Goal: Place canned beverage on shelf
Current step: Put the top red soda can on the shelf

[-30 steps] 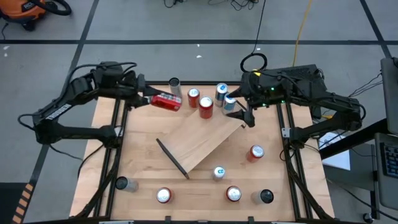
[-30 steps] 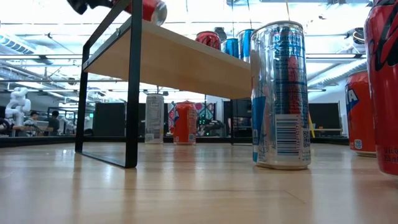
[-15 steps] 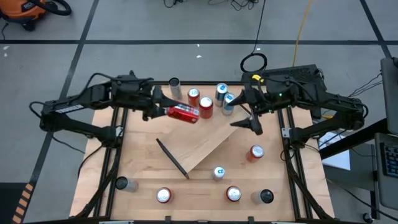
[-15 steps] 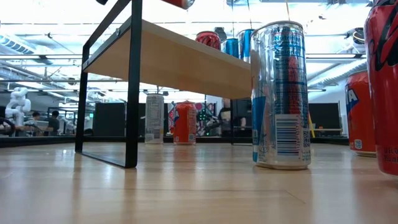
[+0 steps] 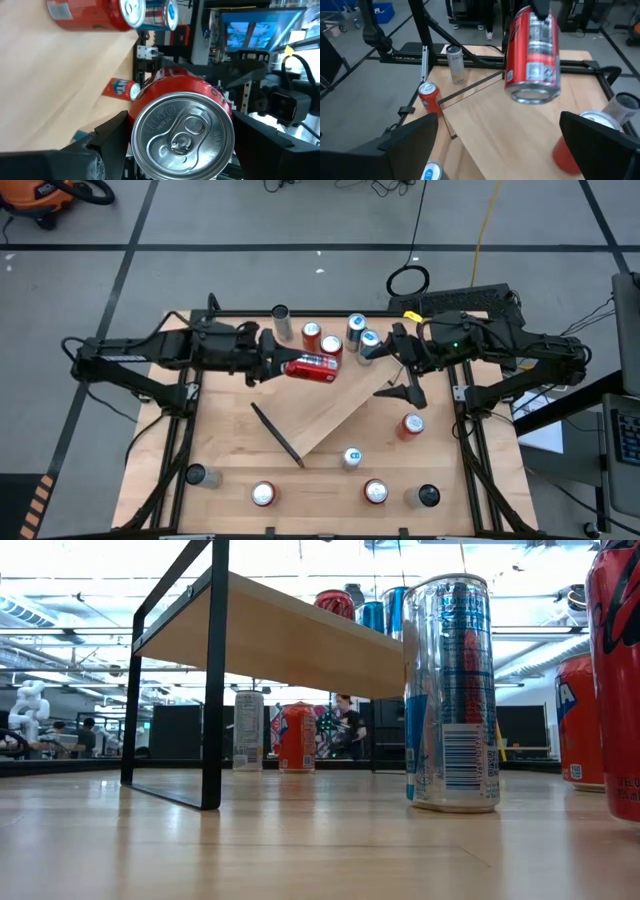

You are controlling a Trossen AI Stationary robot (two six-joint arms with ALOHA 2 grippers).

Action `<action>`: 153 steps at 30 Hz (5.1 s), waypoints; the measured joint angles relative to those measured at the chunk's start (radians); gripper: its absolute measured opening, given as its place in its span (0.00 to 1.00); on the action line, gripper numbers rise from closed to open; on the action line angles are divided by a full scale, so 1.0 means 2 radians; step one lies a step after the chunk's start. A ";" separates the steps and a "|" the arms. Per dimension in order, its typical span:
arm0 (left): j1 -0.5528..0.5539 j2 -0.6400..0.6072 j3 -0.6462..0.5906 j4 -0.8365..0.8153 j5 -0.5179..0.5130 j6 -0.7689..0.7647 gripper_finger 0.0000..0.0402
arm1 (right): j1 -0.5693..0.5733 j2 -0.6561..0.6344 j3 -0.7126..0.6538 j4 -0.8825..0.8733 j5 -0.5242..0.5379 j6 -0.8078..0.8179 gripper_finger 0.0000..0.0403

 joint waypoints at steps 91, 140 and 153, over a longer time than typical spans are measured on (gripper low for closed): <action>-0.012 0.045 0.000 0.268 0.053 0.529 0.94 | -0.002 0.077 0.000 0.149 -0.160 0.255 0.69; -0.026 0.064 0.000 0.243 0.068 0.552 0.99 | -0.002 0.077 0.000 0.174 -0.101 0.292 0.69; -0.027 0.068 0.000 0.260 0.072 0.538 0.86 | -0.002 0.077 0.000 0.174 -0.097 0.291 0.69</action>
